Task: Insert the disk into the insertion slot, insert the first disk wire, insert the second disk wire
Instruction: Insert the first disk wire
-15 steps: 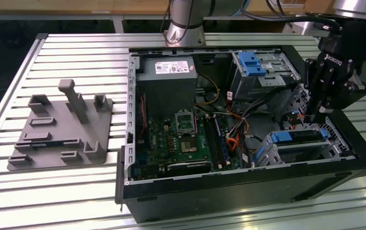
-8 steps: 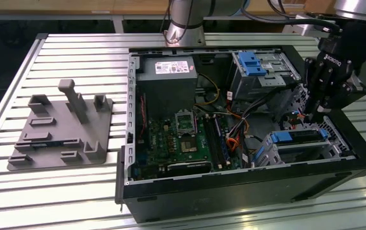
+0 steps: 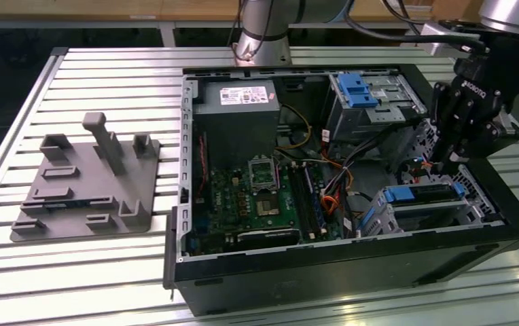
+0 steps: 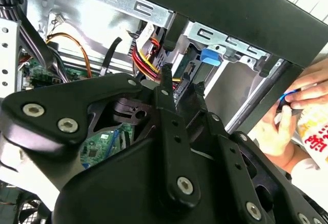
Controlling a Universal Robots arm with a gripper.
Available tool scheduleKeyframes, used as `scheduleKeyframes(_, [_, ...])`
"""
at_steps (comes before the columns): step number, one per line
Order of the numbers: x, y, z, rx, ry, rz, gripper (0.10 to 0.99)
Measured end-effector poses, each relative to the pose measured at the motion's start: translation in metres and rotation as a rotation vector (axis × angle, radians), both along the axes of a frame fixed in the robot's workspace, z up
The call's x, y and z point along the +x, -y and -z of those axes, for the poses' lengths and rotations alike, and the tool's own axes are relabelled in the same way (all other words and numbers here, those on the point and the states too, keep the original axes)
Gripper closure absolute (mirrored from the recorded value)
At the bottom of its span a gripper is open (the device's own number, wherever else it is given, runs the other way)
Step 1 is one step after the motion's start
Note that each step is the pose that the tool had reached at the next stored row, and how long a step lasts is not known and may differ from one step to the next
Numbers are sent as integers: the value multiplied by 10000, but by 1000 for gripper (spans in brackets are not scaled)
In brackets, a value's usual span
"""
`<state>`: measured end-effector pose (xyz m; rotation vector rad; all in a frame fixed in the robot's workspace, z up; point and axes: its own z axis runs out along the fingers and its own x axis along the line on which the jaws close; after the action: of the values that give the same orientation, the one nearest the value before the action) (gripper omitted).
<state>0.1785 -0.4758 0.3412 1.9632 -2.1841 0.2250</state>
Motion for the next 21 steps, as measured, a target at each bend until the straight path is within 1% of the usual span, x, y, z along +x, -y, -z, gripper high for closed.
scheduleKeyframes(3, [0, 7, -1, 109, 0, 0, 765])
scheduleKeyframes(7, [0, 10, 0, 188, 0, -5, 765])
scheduleKeyframes(11, [0, 16, 0, 212, 0, -8, 765])
scheduleKeyframes(17, [0, 18, 0, 211, 0, -9, 765])
scheduleKeyframes(18, [0, 18, 0, 211, 0, -12, 776])
scheduleKeyframes(19, [0, 18, 0, 212, 0, -16, 843])
scheduleKeyframes(20, [0, 18, 0, 211, 0, -21, 843])
scheduleKeyframes(21, [0, 18, -1, 210, 0, -26, 914])
